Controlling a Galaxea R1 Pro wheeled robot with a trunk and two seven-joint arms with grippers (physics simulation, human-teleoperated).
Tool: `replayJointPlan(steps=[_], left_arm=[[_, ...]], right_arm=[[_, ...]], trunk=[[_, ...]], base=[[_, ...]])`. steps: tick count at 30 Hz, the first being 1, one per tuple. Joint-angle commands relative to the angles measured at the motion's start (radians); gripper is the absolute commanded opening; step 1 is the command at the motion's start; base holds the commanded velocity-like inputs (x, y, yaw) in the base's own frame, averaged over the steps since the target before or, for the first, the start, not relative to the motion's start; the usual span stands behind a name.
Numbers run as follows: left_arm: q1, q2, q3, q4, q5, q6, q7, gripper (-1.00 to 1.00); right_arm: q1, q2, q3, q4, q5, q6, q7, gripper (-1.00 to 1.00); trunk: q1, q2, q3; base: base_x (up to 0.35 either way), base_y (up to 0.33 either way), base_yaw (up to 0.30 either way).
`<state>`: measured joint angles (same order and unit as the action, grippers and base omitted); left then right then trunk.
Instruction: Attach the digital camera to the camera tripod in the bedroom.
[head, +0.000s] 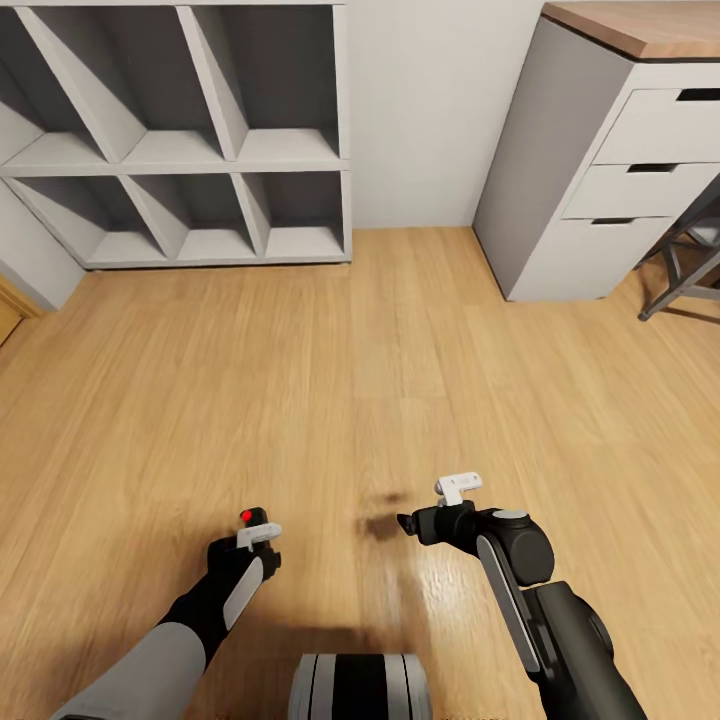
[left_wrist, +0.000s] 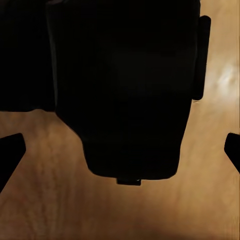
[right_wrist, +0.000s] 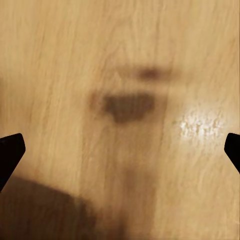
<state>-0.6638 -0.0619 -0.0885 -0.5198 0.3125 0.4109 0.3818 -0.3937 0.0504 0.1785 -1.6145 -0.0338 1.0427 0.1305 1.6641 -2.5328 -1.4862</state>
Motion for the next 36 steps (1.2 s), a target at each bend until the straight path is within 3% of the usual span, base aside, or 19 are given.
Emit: replayJointPlan(steps=[1,5,36], left_arm=[[0.0,0.001,-0.007,-0.002,0.011,0.003,0.009,1.0],[0.0,0.001,-0.006,-0.002,0.012,0.003,0.009,1.0],[0.0,0.001,-0.005,-0.002,0.014,-0.004,0.009,1.0]], right_arm=[[0.0,0.0,0.0,-0.001,-0.003,0.004,0.0,1.0],[0.0,0.0,0.0,-0.001,-0.003,0.004,0.0,1.0],[0.0,-0.001,-0.001,-0.001,-0.003,0.004,0.0,1.0]], trunk=[[0.0,-0.001,-0.005],[0.002,-0.001,-0.02],[0.002,-0.001,-0.02]], base=[[0.0,0.0,0.0],[0.0,0.0,0.0],[0.0,0.0,0.0]])
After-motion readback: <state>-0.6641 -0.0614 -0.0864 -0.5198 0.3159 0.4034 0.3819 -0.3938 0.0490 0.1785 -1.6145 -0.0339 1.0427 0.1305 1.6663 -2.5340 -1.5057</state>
